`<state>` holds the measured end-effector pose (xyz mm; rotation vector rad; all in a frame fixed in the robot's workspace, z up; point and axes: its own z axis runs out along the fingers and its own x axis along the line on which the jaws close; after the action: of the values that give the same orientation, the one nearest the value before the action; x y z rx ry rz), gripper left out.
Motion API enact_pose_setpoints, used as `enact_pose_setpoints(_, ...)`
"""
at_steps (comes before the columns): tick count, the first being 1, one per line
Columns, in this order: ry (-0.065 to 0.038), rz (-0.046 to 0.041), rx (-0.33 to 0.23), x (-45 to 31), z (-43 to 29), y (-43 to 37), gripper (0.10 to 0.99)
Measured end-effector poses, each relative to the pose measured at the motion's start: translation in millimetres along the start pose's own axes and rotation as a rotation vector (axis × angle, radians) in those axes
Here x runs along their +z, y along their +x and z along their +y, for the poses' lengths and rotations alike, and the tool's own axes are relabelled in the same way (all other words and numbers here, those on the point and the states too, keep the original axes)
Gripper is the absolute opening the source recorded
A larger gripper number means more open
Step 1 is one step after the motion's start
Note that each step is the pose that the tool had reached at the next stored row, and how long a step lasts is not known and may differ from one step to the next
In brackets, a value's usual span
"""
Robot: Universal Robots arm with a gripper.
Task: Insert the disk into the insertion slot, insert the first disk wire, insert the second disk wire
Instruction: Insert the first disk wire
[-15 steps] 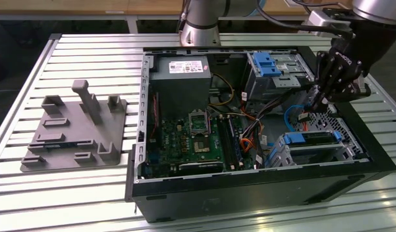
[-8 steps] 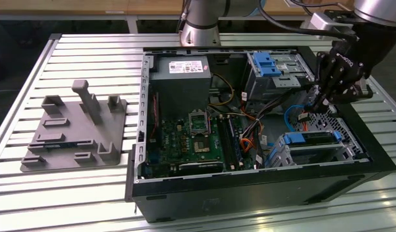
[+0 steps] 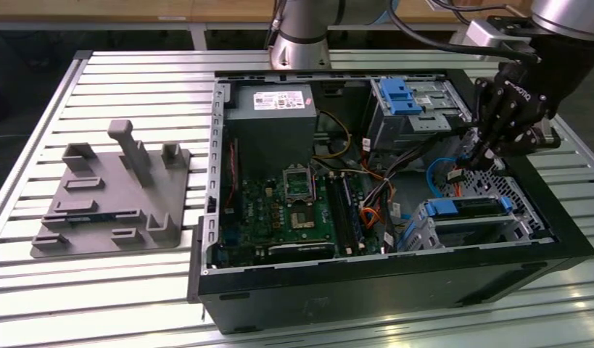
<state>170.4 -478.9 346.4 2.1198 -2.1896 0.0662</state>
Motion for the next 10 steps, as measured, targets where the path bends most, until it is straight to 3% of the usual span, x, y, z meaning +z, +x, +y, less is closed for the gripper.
enact_pose_setpoints(5, 0.0, -0.013, 0.0, 1.1, -0.4, 10.7, 0.161)
enact_pose_setpoints(6, -0.001, -0.0237, -0.001, -1.1, -0.5, 19.2, 0.161)
enact_pose_setpoints(10, -0.001, -0.0255, -0.001, -2.2, -0.6, 28.8, 0.161)
